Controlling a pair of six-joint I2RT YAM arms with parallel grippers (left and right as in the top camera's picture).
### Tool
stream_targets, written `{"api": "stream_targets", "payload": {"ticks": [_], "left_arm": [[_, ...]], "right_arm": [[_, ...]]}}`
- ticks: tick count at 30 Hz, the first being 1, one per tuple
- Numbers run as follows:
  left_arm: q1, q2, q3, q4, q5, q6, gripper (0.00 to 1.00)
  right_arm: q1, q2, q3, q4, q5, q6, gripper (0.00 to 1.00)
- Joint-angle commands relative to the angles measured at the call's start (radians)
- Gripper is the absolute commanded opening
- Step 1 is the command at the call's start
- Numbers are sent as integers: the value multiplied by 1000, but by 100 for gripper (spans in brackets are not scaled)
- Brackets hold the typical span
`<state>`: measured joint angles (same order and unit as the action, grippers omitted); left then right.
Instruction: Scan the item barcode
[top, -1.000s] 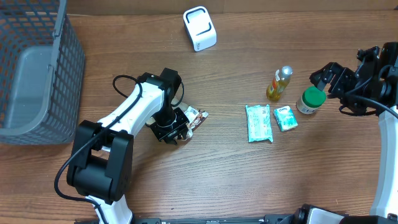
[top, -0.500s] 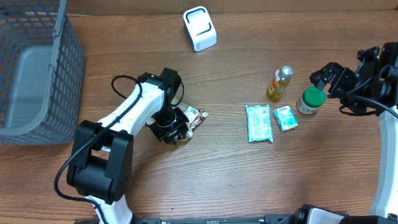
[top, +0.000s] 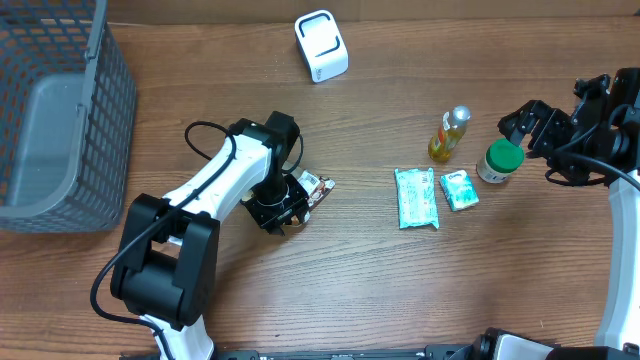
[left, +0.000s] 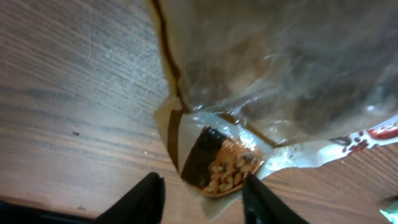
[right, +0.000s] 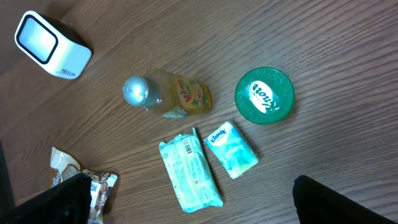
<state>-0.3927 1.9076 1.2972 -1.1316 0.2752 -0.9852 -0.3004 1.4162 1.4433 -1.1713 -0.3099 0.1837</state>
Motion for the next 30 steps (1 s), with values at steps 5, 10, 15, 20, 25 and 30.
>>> {"api": "stream_targets", "payload": {"ticks": [5,10,15,20,25,30], "left_arm": [[-14,2,-6,14,-67,-33,24],[-31,2,-6,13,-97,-1,4],[-34,2,-6,13,-134,70,4],[-31,2,-6,29,-115,203,4],[-30,2,-5,52,-92,455,4],[-14,2,-3,43,-96,570,4]], "right_arm": [[-2,-15,11,3,3,2,100],[-2,-15,11,3,3,2,100],[-2,-15,11,3,3,2,100],[-2,-15,11,3,3,2,100],[-2,-15,11,3,3,2,100],[-2,-15,11,3,3,2,100]]}}
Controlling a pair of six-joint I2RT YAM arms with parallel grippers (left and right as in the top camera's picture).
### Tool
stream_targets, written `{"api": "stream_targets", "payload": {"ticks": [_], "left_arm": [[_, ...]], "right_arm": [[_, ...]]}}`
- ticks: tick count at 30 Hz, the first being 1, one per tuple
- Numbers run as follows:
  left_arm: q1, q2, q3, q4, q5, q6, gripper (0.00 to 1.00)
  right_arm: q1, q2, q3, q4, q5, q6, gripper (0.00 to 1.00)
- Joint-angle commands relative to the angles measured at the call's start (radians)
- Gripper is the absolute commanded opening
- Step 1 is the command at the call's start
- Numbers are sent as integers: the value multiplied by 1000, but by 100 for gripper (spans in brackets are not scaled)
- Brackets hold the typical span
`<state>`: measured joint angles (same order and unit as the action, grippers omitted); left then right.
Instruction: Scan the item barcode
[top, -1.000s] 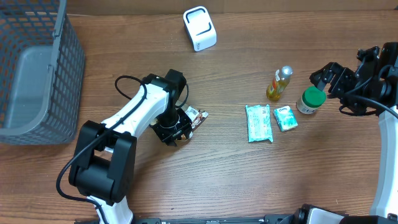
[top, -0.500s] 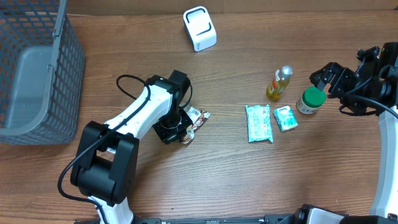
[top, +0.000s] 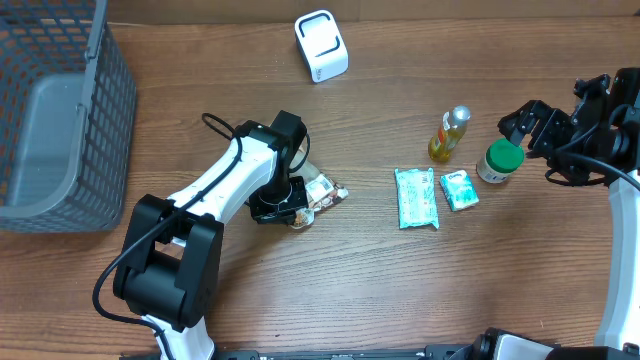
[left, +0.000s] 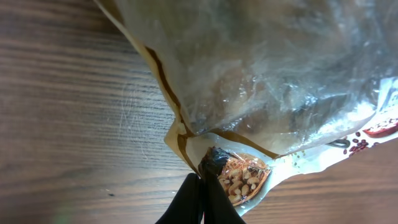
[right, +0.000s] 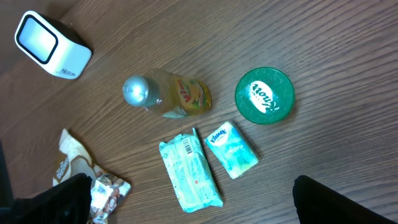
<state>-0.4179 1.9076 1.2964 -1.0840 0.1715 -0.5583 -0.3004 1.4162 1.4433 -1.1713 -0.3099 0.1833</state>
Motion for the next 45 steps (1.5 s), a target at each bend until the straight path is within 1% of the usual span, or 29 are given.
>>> {"api": "stream_targets", "payload": {"ticks": [1,7,11,13,15,16,17,18,20,21,23,29,31,32,33,34,36,38,40,43,45], "left_arm": [[18,2,0,-9,8,150,4],[78,2,63,-97,10,162,4],[90,2,97,-121,62,163,5],[90,2,104,-118,89,162,13],[90,2,108,-110,92,153,20],[90,2,109,-100,92,145,31],[91,2,109,-89,92,135,37],[92,2,109,-76,91,125,54],[92,2,109,-23,90,96,77],[92,2,109,0,90,84,81],[92,2,109,43,91,48,81],[92,2,109,163,52,-53,68],[91,2,109,187,21,-75,69],[88,2,109,196,3,-79,73],[84,2,109,203,-12,-79,80],[83,2,109,204,-29,-79,82],[83,2,109,208,-57,-78,83],[84,2,109,211,-77,-78,78],[85,2,109,229,-78,-59,69],[84,2,109,266,-77,-12,66],[81,2,109,273,-77,5,68]], "right_arm": [[-2,-15,11,3,3,2,100],[-2,-15,11,3,3,2,100],[-2,-15,11,3,3,2,100],[-2,-15,11,3,3,2,100],[-2,-15,11,3,3,2,100],[-2,-15,11,3,3,2,100],[-2,-15,11,3,3,2,100],[-2,-15,11,3,3,2,100],[-2,-15,11,3,3,2,100],[-2,-15,11,3,3,2,100],[-2,-15,11,3,3,2,100],[-2,-15,11,3,3,2,100],[-2,-15,11,3,3,2,100],[-2,-15,11,3,3,2,100],[-2,-15,11,3,3,2,100],[-2,-15,11,3,3,2,100],[-2,-15,11,3,3,2,100],[-2,-15,11,3,3,2,100],[-2,-15,11,3,3,2,100],[-2,-15,11,3,3,2,100],[-2,-15,11,3,3,2,100]]}}
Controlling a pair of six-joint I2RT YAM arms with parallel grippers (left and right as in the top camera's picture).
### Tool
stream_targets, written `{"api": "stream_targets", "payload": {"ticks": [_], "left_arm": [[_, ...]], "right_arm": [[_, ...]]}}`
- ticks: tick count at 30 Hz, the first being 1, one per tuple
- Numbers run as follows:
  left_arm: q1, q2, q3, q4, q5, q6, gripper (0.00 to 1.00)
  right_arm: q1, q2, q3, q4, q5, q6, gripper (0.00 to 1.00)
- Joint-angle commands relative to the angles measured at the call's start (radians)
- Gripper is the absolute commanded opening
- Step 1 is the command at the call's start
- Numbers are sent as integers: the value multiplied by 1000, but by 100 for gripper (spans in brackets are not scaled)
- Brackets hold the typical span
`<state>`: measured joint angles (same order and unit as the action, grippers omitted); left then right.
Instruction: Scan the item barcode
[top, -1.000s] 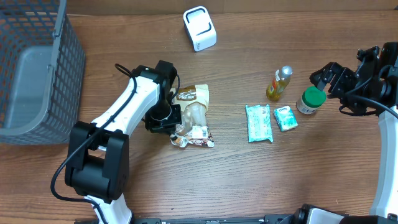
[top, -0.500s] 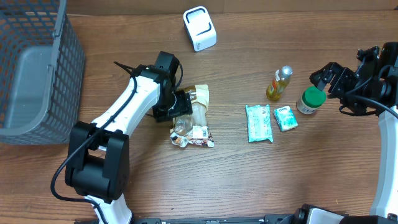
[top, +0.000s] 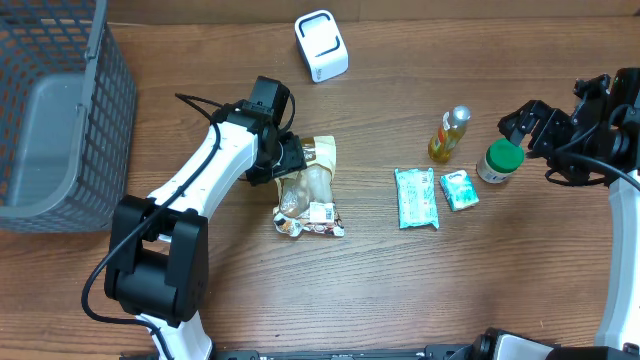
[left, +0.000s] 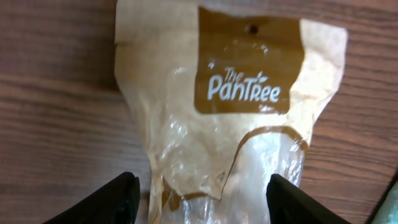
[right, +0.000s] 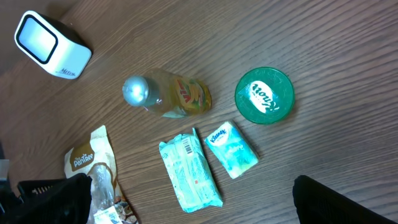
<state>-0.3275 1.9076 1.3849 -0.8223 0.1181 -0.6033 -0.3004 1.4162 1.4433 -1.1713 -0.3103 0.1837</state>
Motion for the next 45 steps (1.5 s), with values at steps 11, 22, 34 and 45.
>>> {"api": "stream_targets", "payload": {"ticks": [11,22,34,45], "left_arm": [[-23,2,-7,-16,-66,50,64],[-29,2,-21,-3,-38,-14,61],[-54,2,-27,-14,-97,-14,51],[-117,2,-38,-19,-145,-14,42]], "right_arm": [[-2,-15,11,3,3,2,100],[-2,-15,11,3,3,2,100],[-2,-15,11,3,3,2,100],[-2,-15,11,3,3,2,100]]}}
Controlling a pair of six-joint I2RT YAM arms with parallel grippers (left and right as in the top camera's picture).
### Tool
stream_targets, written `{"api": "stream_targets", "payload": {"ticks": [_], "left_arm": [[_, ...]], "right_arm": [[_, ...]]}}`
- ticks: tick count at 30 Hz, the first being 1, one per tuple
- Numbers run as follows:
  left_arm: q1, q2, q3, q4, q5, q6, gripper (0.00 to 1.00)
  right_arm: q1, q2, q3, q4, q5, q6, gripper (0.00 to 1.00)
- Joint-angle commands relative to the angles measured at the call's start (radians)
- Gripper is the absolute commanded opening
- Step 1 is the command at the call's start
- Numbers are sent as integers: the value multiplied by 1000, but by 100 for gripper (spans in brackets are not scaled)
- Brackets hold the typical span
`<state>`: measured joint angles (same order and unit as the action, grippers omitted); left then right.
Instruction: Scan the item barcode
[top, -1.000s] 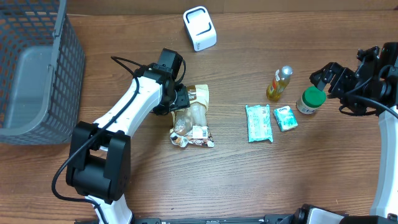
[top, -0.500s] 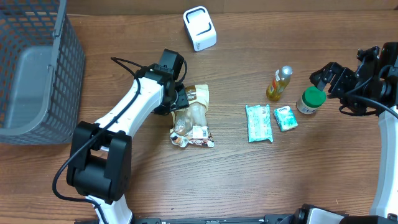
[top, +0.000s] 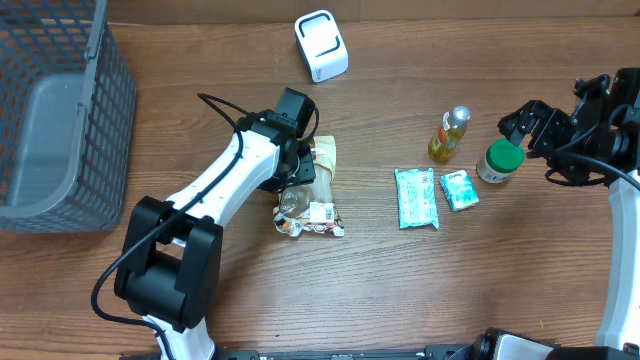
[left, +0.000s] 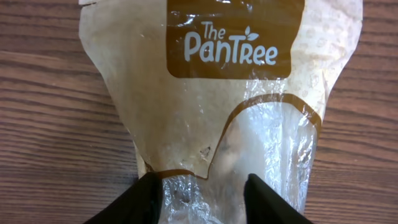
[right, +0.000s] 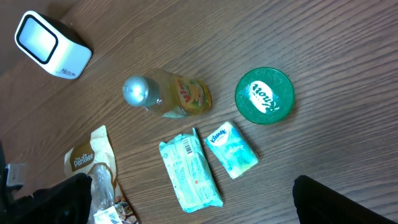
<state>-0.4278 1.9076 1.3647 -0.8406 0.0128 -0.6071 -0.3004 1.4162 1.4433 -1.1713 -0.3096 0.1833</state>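
A tan and clear snack bag (top: 322, 158) marked "The PanTree" (left: 230, 112) lies flat on the table. Its crumpled lower end carries a white label (top: 320, 213). My left gripper (top: 297, 170) hangs over the bag's clear middle. It is open (left: 202, 199), with one finger at the bag's left edge and the other on the plastic. The white scanner (top: 321, 46) stands at the back, also visible in the right wrist view (right: 46, 45). My right gripper (top: 522, 122) is open at the far right, high above the other items (right: 186, 186).
A grey mesh basket (top: 60, 110) fills the back left corner. A yellow bottle (top: 450, 133), a green-lidded jar (top: 500, 160), a teal wipes pack (top: 416, 197) and a small tissue pack (top: 459, 189) sit right of the bag.
My left gripper has moved from the bag's top left edge to over its clear middle, and its jaws now stand closer together. The bag and the right arm have not moved.
My left gripper stood open around a corner of the crumpled bag, then was shut on that corner. Later the bag lay stretched flat with its label side up, and the gripper was wide open near its top. Now the fingers straddle the bag's middle.
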Motion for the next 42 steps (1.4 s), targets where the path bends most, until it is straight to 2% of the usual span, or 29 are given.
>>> {"api": "stream_targets", "payload": {"ticks": [1,7,15,20,23,24,28,30,32,42], "left_arm": [[-18,2,-22,-1,-39,-11,39],[-19,2,-74,3,-43,-26,35],[-19,2,-87,-139,-19,-26,11],[-16,2,-84,-180,-14,-25,15],[-2,2,-56,-186,-8,-7,19],[11,2,-20,-200,-9,22,25],[36,2,43,-221,-8,47,70],[46,2,55,-220,-15,47,82],[55,2,56,-206,-23,47,86],[66,2,34,-151,-22,42,89]], "right_arm": [[-2,-15,11,3,3,2,100],[-2,-15,11,3,3,2,100],[-2,-15,11,3,3,2,100],[-2,-15,11,3,3,2,100],[-2,-15,11,3,3,2,100],[-2,-15,11,3,3,2,100],[-2,-15,11,3,3,2,100],[-2,-15,11,3,3,2,100],[-2,-15,11,3,3,2,100],[-2,-15,11,3,3,2,100]]}}
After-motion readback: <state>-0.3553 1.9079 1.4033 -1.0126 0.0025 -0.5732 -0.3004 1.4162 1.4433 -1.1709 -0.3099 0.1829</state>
